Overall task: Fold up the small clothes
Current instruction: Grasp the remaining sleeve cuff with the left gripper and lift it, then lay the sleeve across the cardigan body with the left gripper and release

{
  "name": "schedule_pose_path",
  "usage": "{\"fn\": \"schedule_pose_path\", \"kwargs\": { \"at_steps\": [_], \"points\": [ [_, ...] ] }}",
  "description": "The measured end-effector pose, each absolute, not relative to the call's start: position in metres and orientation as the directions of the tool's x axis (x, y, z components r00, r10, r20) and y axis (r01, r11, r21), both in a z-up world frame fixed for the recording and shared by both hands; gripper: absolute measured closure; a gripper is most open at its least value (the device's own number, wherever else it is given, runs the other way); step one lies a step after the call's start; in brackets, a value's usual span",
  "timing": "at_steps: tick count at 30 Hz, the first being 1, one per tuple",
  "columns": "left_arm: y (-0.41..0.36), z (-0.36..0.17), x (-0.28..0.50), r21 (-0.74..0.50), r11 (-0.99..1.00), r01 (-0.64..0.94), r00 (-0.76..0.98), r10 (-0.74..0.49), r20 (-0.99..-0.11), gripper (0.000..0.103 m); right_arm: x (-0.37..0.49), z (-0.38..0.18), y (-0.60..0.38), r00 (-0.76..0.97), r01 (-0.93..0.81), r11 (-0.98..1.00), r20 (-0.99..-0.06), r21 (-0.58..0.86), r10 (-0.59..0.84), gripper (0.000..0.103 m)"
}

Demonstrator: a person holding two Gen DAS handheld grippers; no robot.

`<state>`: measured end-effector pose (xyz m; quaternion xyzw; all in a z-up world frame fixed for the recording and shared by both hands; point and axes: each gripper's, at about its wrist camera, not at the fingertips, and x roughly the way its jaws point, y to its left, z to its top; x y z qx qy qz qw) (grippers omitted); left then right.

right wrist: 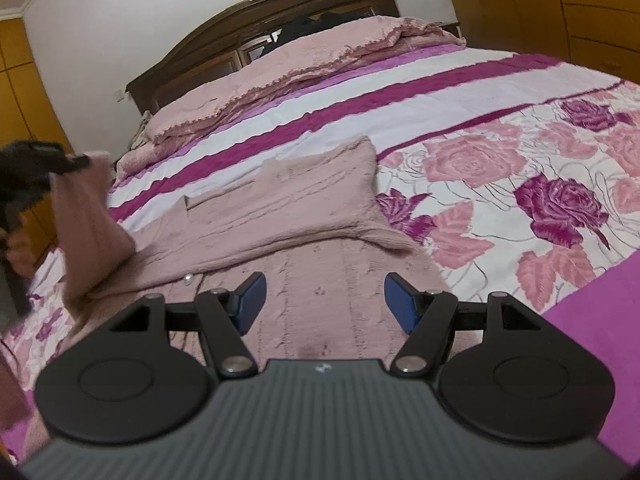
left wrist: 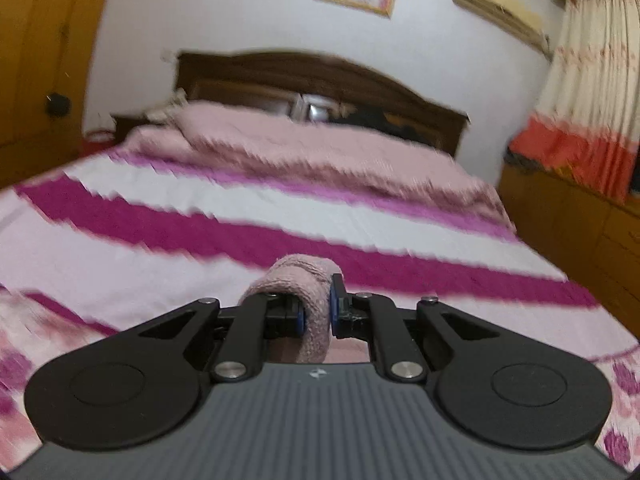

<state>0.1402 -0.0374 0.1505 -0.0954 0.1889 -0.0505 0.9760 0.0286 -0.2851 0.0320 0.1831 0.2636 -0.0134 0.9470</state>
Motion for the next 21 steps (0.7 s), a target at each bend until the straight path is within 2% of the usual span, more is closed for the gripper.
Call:
{"fn": "schedule_pose_path", "kwargs": {
  "at_steps": [6,10,13,15,17,21],
  "points": [
    [-0.093,0.082,0.156,-0.137,0.985,0.102,0.847,-0.159,-0.507,0.090,0.031,0.020,-0.299,0.846,0.145,0.919,-0.528,0.367,0.077,0.035],
    [-0.100,0.049,0.165,-0.144,0.984,0.108,0.792,-0.172,-0.586,0.089,0.031,0.014,-0.306,0.843,0.152,0.905,-0.530,0.398,0.092,0.035],
    [-0.102,0.038,0.170,-0.127,0.983,0.129,0.774,-0.180,-0.607,0.067,0.032,0.012,-0.307,0.841,0.148,0.903,-0.532,0.402,0.099,0.035],
    [-0.105,0.036,0.173,-0.143,0.975,0.168,0.754,-0.220,-0.619,0.042,0.034,0.012,-0.307,0.840,0.146,0.904,-0.533,0.401,0.101,0.035],
    [-0.111,0.039,0.173,-0.132,0.973,0.187,0.737,-0.228,-0.636,0.035,0.034,0.012,-0.307,0.839,0.145,0.905,-0.535,0.400,0.101,0.035],
    [-0.108,0.056,0.164,-0.114,0.974,0.196,0.710,-0.221,-0.668,0.033,0.032,0.015,-0.307,0.843,0.145,0.905,-0.529,0.400,0.099,0.035]
  ]
}}
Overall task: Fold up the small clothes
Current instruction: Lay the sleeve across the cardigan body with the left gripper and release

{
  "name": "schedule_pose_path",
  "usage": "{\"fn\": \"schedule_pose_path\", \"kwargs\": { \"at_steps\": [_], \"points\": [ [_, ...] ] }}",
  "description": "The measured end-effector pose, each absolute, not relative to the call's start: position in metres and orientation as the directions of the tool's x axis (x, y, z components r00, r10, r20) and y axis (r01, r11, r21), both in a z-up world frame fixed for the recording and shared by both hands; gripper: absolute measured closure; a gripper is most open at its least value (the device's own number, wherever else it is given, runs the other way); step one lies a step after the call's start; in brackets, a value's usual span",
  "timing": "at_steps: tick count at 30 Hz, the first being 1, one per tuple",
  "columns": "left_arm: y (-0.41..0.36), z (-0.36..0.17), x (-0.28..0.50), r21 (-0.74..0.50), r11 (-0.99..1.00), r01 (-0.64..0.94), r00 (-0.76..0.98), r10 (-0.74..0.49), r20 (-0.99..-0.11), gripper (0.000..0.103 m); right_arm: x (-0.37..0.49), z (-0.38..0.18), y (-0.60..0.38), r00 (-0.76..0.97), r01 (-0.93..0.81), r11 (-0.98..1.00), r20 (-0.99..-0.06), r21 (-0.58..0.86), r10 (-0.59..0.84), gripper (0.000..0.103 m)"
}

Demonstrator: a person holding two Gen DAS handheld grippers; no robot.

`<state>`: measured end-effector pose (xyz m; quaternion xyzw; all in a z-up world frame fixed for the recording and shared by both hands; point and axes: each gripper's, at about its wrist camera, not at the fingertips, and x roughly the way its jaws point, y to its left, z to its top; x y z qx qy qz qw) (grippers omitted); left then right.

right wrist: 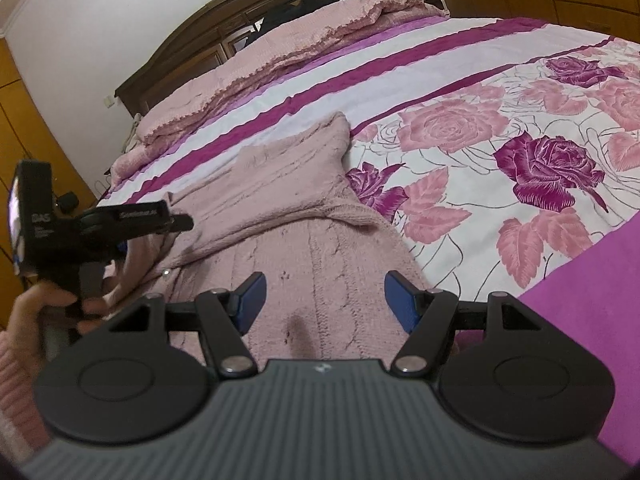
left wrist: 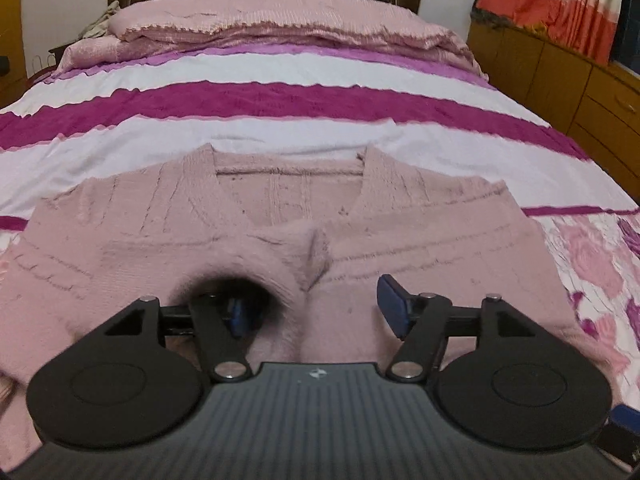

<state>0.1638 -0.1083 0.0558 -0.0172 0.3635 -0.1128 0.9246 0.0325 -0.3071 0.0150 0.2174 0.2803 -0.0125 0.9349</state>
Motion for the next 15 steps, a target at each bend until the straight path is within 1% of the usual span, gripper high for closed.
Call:
{"fn": "schedule_pose_path", "kwargs": {
  "at_steps": [6,10,15],
  "points": [
    [-0.074,0.080,0.120,-0.142,0.974,0.174,0.677,-0.223,-0.701,0.033,0.031,0.026,-0.299,0.850,0.121,0.916,-0.517,0.382,0.103,0.034],
    [-0.039,0.093,0.090,-0.148,0.980,0.135,0.679,-0.200,-0.707,0.032,0.037,0.038,-0.281,0.848,0.054,0.938,-0.511,0.343,0.138,0.034],
    [0.011,0.103,0.060,-0.090,0.995,0.033,0.697,-0.088,-0.712,0.030,0.051,0.057,-0.246,0.833,-0.069,0.957,-0.512,0.280,0.210,0.034]
  ]
}}
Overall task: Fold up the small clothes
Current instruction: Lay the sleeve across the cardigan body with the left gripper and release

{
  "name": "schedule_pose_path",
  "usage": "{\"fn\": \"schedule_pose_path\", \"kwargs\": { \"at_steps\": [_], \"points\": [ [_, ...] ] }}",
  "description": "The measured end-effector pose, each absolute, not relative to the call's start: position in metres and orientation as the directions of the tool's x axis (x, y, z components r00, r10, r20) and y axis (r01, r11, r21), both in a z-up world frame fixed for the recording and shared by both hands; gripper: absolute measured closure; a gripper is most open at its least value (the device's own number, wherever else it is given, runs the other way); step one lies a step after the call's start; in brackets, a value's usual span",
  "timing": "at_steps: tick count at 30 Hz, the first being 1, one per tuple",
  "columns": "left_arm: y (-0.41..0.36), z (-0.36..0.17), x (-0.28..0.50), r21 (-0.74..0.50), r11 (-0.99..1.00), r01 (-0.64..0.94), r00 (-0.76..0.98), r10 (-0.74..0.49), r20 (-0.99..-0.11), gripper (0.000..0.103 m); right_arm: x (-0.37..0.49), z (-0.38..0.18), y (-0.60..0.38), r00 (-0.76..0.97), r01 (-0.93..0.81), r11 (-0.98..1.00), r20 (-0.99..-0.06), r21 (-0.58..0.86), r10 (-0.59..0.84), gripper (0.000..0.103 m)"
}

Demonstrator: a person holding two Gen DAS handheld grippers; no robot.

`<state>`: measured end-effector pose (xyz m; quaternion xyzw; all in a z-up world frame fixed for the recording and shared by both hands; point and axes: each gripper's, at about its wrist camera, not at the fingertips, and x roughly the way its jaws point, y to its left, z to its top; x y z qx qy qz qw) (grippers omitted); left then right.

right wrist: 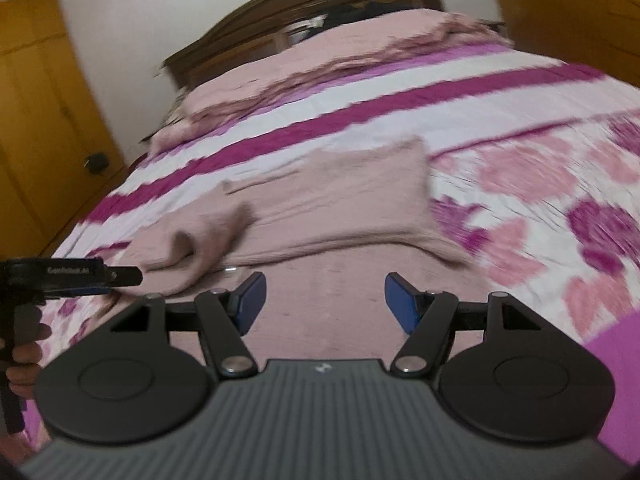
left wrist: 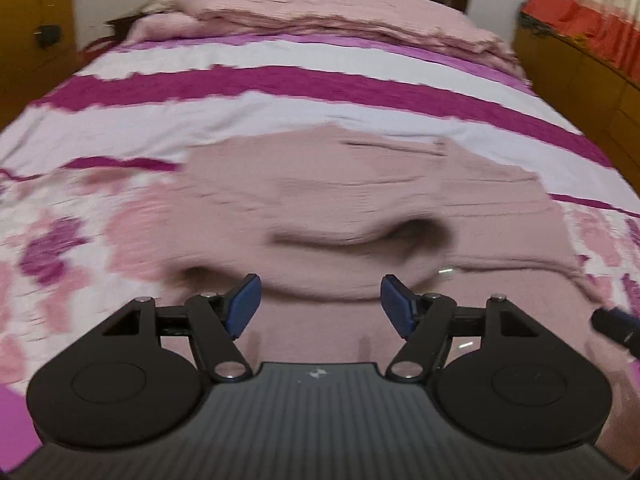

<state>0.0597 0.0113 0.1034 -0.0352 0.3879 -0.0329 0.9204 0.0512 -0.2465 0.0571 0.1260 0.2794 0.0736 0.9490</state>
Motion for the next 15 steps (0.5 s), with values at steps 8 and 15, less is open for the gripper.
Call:
{"fn": "schedule_pose_path", "kwargs": {
  "at_steps": [8,15],
  "points": [
    [0.073,0.103,0.043,-0.005,0.994,-0.110,0.690,0.072,-0.720,0.029,0.095,0.079,-0.161,0.756,-0.291,0.946,-0.572,0.142,0.318,0.035],
    [0.104,0.091,0.039,-0.018,0.986,-0.167,0.669,0.100,-0.736,0.029,0.134,0.083,-0.093,0.714,-0.424,0.903,-0.589,0.066,0.379,0.035]
  ]
}}
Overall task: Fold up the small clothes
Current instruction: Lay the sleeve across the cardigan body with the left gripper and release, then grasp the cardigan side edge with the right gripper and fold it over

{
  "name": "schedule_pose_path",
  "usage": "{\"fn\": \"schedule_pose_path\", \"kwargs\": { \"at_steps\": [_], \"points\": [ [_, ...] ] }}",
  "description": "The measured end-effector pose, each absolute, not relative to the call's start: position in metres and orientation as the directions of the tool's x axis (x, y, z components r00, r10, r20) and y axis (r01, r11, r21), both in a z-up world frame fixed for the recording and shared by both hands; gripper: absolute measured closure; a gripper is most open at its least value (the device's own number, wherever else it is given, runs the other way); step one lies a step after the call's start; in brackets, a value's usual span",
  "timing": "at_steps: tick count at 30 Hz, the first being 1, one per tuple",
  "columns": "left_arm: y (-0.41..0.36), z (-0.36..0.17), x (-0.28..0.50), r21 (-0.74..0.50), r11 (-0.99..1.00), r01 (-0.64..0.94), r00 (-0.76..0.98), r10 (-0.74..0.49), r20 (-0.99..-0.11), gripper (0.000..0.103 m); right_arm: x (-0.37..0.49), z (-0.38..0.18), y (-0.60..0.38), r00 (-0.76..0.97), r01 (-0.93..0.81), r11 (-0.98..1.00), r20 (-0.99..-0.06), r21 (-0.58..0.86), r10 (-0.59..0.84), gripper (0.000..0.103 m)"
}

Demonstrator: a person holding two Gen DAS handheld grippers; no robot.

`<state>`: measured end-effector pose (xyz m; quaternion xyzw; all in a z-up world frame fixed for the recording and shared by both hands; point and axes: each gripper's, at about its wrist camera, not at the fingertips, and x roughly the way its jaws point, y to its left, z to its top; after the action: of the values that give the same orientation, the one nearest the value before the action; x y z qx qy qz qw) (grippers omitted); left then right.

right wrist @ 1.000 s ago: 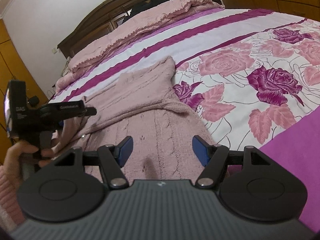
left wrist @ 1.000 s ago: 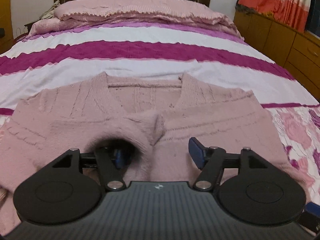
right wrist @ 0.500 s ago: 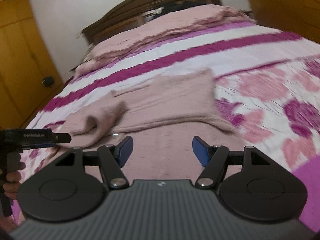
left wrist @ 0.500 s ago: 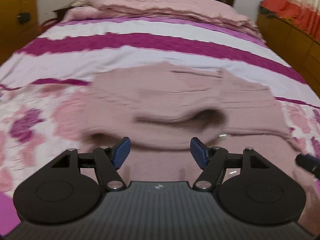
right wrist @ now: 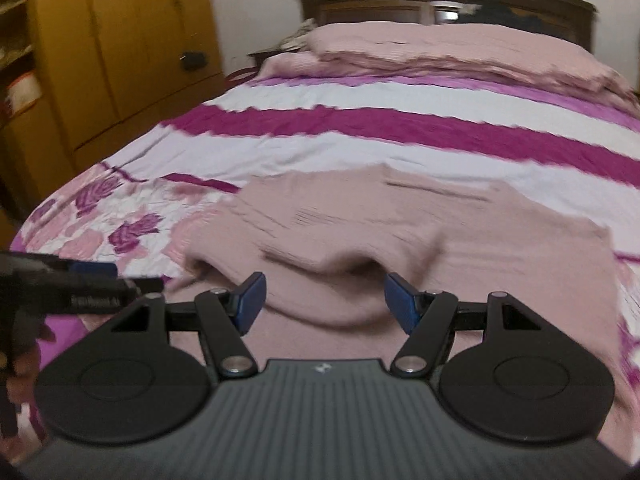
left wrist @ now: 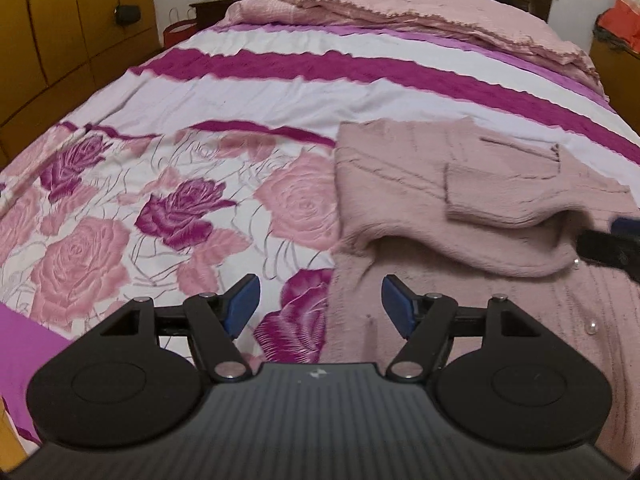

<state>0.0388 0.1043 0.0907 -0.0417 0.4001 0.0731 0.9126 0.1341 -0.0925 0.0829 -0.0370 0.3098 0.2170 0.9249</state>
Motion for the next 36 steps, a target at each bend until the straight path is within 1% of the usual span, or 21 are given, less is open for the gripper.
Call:
{"fn": "schedule_pose_path", "kwargs": {
  "at_steps": [5,8,12,13,14,15,16,17,19,21,25,29,32,36],
  "points": [
    [0.104,0.080,0.049,-0.041,0.987,-0.152,0.660,0.071,-0.748,0.029,0.169,0.071,-0.055,0.673,-0.496,0.868,-0.633,-0.003,0.383,0.035],
    [0.103,0.077,0.056,-0.047,0.986,-0.160,0.661,0.072,-0.747,0.029,0.183,0.056,-0.041,0.649,-0.513,0.858,-0.670,-0.036,0.360,0.035],
    [0.104,0.073,0.065,-0.054,0.985,-0.166,0.649,0.068,-0.757,0.029,0.194,0.041,-0.034,0.658,-0.509,0.858,-0.673,-0.067,0.338,0.037],
    [0.104,0.072,0.066,-0.058,0.985,-0.161,0.651,0.062,-0.757,0.029,0.197,0.039,-0.034,0.662,-0.508,0.858,-0.671,-0.074,0.334,0.042],
    [0.103,0.072,0.068,-0.060,0.986,-0.155,0.653,0.057,-0.756,0.029,0.199,0.037,-0.033,0.665,-0.508,0.857,-0.672,-0.088,0.325,0.057],
    [0.101,0.072,0.070,-0.058,0.987,-0.147,0.655,0.053,-0.753,0.029,0.200,0.035,-0.033,0.668,-0.511,0.853,-0.674,-0.106,0.316,0.066],
    [0.100,0.071,0.073,-0.053,0.989,-0.140,0.656,0.053,-0.753,0.029,0.201,0.034,-0.034,0.672,-0.514,0.849,-0.674,-0.124,0.308,0.081],
    [0.099,0.069,0.076,-0.048,0.989,-0.138,0.655,0.055,-0.753,0.029,0.203,0.036,-0.035,0.672,-0.519,0.844,-0.673,-0.131,0.309,0.087],
    [0.096,0.066,0.083,-0.043,0.989,-0.139,0.651,0.058,-0.757,0.029,0.205,0.045,-0.041,0.676,-0.523,0.843,-0.663,-0.124,0.322,0.090],
    [0.095,0.064,0.088,-0.045,0.989,-0.142,0.650,0.059,-0.758,0.029,0.205,0.059,-0.051,0.712,-0.502,0.854,-0.627,-0.138,0.318,0.090],
    [0.093,0.061,0.094,-0.045,0.988,-0.146,0.648,0.061,-0.759,0.029,0.209,0.093,-0.094,0.782,-0.413,0.906,-0.545,-0.091,0.302,0.091],
    [0.090,0.057,0.095,-0.041,0.988,-0.148,0.644,0.065,-0.762,0.029,0.205,0.114,-0.149,0.845,-0.295,0.954,-0.481,-0.055,0.234,0.091],
    [0.089,0.056,0.095,-0.036,0.987,-0.154,0.645,0.073,-0.761,0.029,0.197,0.120,-0.192,0.873,-0.208,0.978,-0.455,-0.020,0.176,0.091],
    [0.089,0.054,0.097,-0.031,0.986,-0.167,0.645,0.085,-0.759,0.029,0.181,0.104,-0.244,0.877,-0.122,0.991,-0.461,0.054,0.134,0.091]
  ]
}}
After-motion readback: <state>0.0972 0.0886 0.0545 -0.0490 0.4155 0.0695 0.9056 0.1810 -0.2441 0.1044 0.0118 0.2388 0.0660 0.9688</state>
